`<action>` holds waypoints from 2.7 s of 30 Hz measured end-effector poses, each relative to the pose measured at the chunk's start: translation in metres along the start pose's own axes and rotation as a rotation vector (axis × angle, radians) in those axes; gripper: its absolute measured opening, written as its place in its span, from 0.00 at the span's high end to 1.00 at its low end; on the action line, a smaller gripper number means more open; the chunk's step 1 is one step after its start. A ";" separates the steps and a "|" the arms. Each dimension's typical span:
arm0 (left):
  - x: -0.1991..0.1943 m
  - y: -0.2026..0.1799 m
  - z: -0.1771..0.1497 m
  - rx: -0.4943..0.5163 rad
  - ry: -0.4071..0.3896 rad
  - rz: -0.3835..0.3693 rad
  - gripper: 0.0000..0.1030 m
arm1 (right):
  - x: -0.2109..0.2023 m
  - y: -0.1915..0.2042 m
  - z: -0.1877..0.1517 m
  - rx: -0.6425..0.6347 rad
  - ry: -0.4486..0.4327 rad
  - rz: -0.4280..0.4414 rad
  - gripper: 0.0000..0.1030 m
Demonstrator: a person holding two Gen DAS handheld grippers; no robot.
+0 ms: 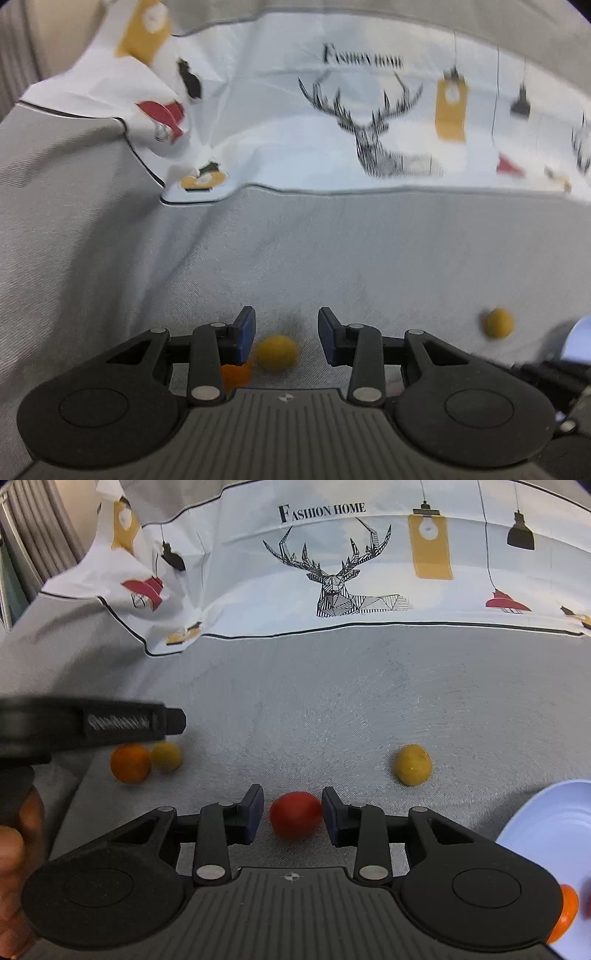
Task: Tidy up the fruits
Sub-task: 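Grasp a small yellow fruit with the left tool while the right tool grasps a red tomato, then carry the yellow fruit and red tomato over the plate with both tools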
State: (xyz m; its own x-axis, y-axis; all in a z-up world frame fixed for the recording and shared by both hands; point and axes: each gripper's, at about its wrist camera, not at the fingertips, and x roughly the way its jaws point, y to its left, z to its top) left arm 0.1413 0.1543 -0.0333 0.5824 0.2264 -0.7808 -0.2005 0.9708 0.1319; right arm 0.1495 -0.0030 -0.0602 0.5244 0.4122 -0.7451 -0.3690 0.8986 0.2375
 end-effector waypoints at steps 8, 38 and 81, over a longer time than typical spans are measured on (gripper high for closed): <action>0.022 -0.008 -0.009 0.107 0.072 0.057 0.72 | 0.009 0.007 -0.003 -0.056 0.030 -0.026 0.67; -0.107 -0.036 -0.026 -0.058 -0.115 -0.122 0.73 | -0.157 -0.042 -0.028 -0.024 -0.208 -0.072 0.68; -0.100 -0.134 -0.045 0.165 -0.150 -0.475 0.72 | -0.182 -0.156 -0.038 0.109 -0.146 -0.307 0.68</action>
State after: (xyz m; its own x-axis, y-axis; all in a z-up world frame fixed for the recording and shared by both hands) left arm 0.0748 -0.0024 -0.0004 0.6878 -0.2444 -0.6835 0.2325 0.9662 -0.1115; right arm 0.0824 -0.2238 0.0151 0.7052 0.1304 -0.6969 -0.0971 0.9914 0.0872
